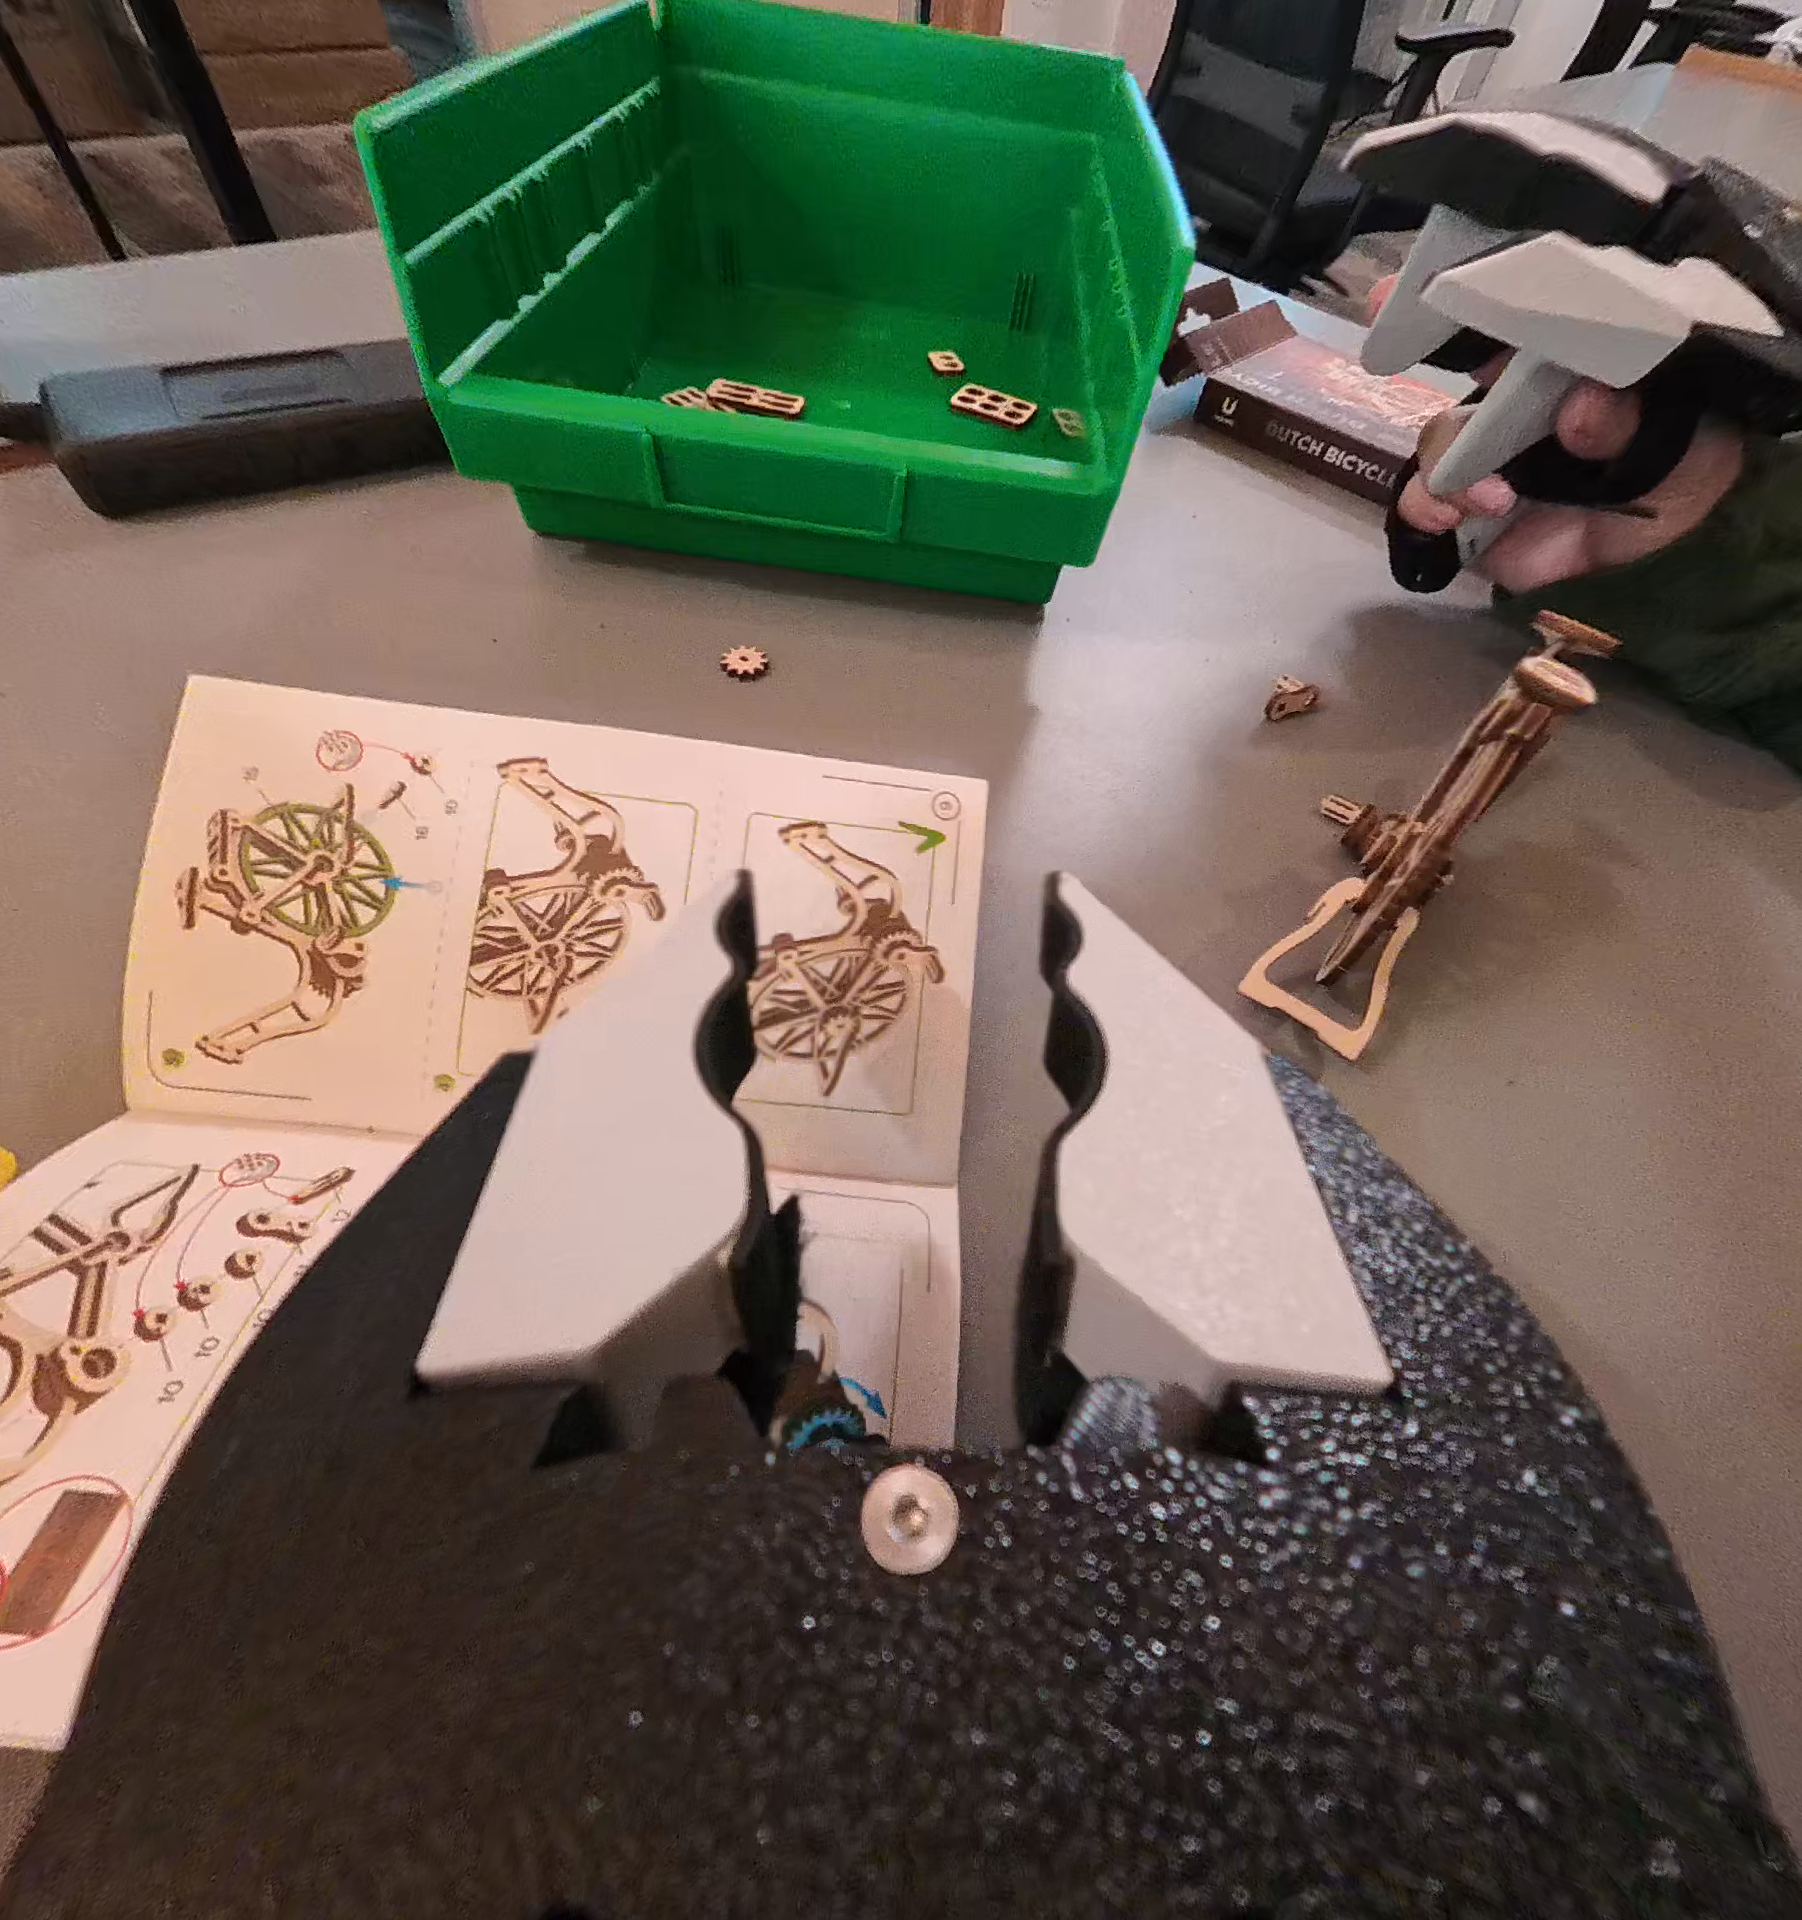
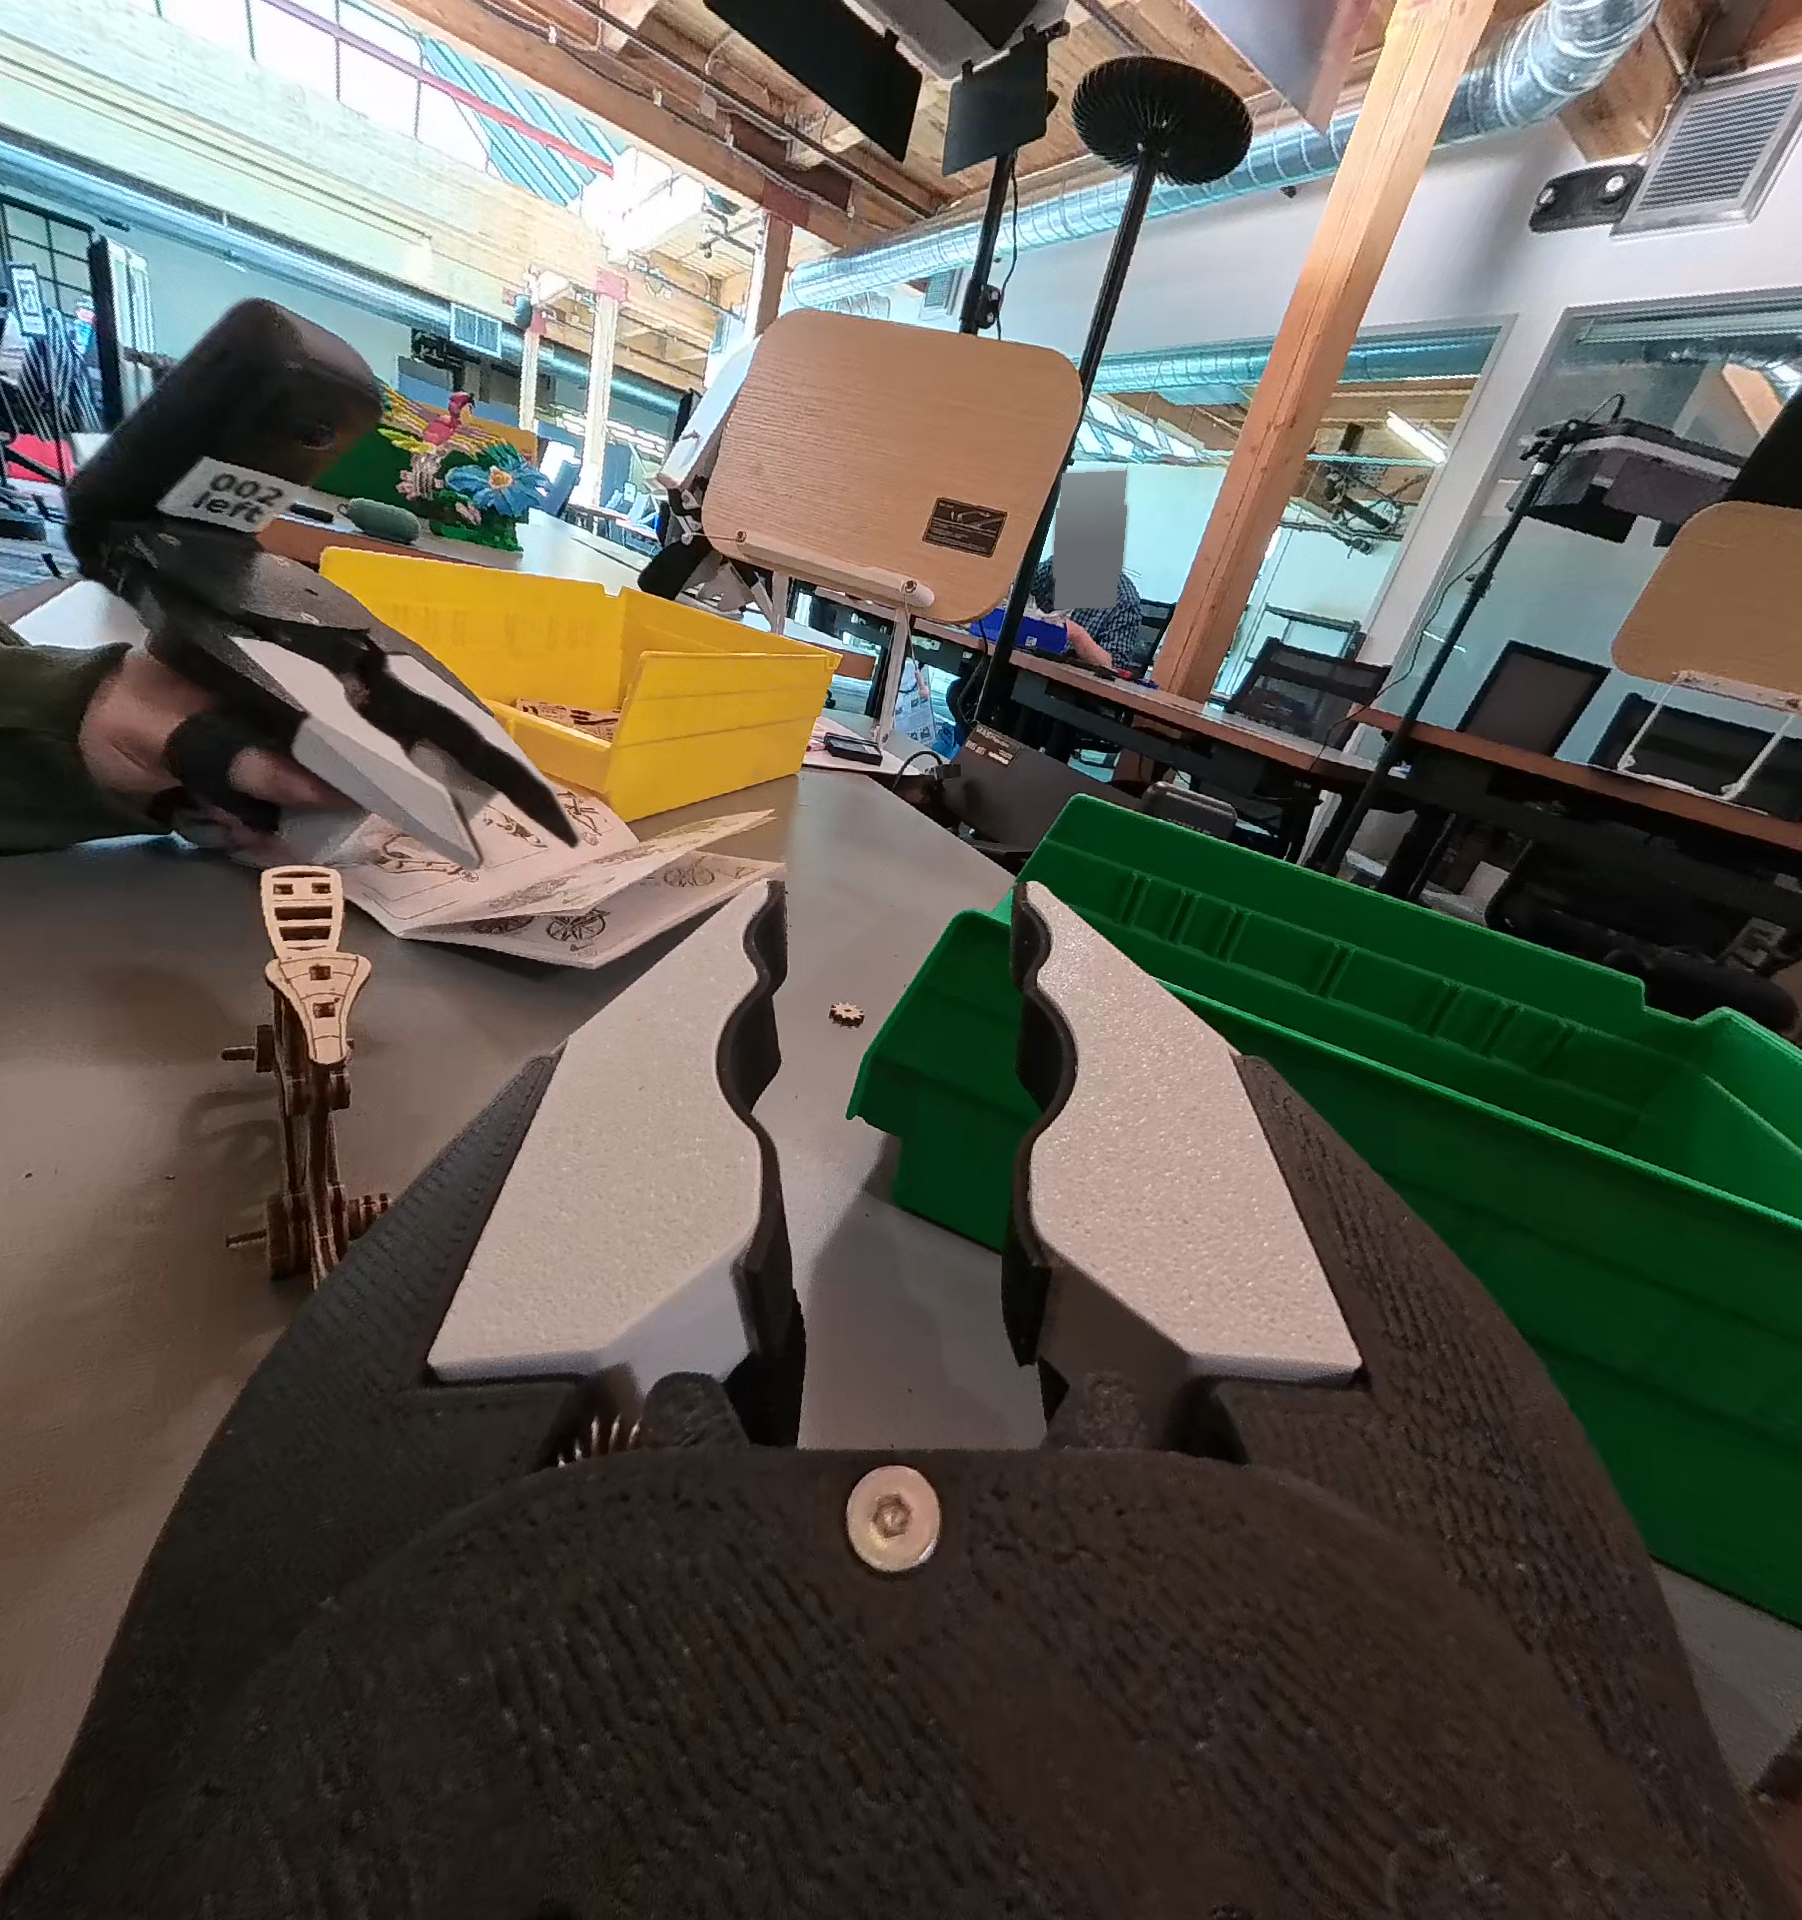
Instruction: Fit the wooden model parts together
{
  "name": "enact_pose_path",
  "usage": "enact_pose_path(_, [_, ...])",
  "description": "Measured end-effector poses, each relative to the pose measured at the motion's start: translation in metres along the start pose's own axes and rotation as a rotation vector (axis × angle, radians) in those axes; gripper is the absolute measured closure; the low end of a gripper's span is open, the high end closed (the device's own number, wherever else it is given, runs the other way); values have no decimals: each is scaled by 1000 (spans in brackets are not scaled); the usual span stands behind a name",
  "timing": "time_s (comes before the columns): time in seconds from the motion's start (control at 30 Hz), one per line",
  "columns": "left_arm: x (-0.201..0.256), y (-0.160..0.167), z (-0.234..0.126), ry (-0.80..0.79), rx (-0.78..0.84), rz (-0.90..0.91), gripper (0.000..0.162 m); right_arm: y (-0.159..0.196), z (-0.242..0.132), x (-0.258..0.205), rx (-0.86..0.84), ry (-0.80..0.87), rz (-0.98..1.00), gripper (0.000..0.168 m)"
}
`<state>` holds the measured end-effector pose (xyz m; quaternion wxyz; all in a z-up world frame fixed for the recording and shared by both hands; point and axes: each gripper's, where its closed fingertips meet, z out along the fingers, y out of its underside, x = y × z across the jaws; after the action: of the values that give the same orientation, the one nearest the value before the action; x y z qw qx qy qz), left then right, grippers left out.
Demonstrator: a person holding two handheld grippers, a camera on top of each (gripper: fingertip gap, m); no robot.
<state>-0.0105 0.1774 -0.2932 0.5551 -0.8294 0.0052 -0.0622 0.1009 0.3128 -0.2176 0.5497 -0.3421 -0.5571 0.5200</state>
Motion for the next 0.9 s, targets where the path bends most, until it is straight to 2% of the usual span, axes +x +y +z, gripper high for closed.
enact_pose_path(0.03, [0,1,1,-2,-11,-2,105,0,0,0,0,0,0,127])
enact_pose_path(0.5, [-6,13,7,-128,-106,152,101,0,0,-1,-2,-1,-1,127])
enact_pose_path(0.8, [-8,11,5,-105,-87,85,119,0,0,-1,-2,-2,0,127])
enact_pose_path(0.9, [-8,12,6,-109,-96,93,116,0,0,-1,-2,-2,0,127])
